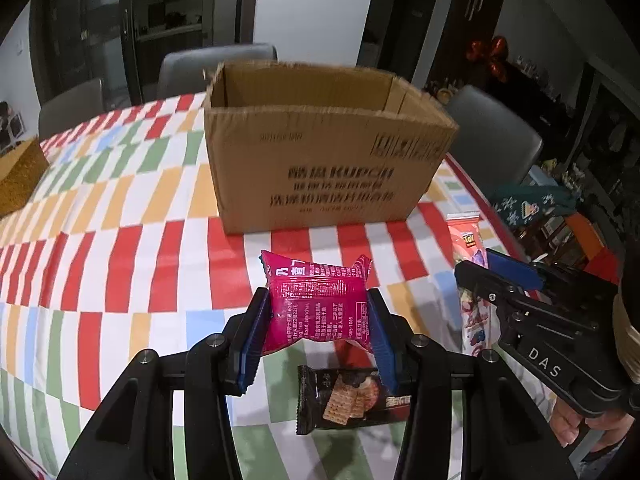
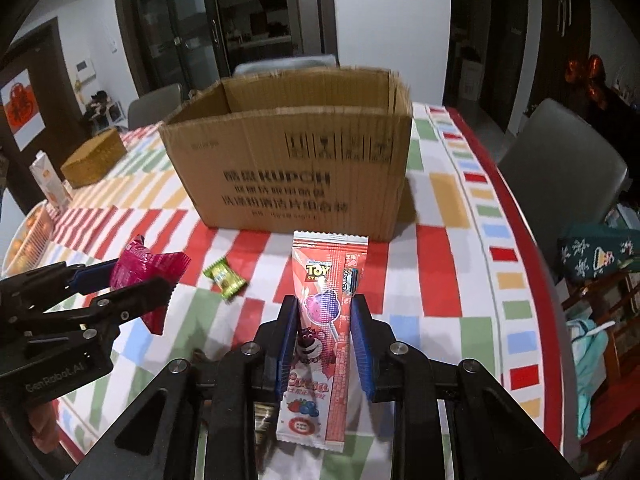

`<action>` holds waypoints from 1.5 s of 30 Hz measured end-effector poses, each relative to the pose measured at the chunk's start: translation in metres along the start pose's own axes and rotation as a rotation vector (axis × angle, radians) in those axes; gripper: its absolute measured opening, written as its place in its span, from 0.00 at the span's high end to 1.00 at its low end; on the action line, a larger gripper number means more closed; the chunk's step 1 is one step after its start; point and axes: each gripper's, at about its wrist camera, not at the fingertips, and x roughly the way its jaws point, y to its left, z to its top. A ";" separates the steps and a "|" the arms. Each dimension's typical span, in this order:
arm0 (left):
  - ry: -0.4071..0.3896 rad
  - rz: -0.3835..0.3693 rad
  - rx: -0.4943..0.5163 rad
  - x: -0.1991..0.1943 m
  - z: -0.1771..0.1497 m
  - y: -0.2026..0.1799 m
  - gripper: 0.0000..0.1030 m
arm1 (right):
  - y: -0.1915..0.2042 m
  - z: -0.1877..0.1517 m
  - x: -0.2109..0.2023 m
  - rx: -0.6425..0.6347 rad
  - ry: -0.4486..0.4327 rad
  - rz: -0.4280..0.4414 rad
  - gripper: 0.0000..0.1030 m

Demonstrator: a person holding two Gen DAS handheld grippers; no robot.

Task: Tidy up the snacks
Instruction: 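Lower both snacks into the box and open both tools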

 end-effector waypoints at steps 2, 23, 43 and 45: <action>-0.022 -0.006 0.002 -0.009 0.003 -0.001 0.55 | 0.001 0.003 -0.009 -0.004 -0.023 0.008 0.73; -0.193 -0.002 0.034 -0.067 0.044 -0.011 0.55 | 0.016 0.040 -0.068 -0.042 -0.198 0.053 0.73; -0.230 0.026 0.040 -0.057 0.123 -0.001 0.55 | 0.008 0.120 -0.055 -0.036 -0.256 0.058 0.73; -0.230 0.031 0.040 -0.053 0.130 0.000 0.55 | 0.007 0.127 -0.051 -0.041 -0.261 0.052 0.73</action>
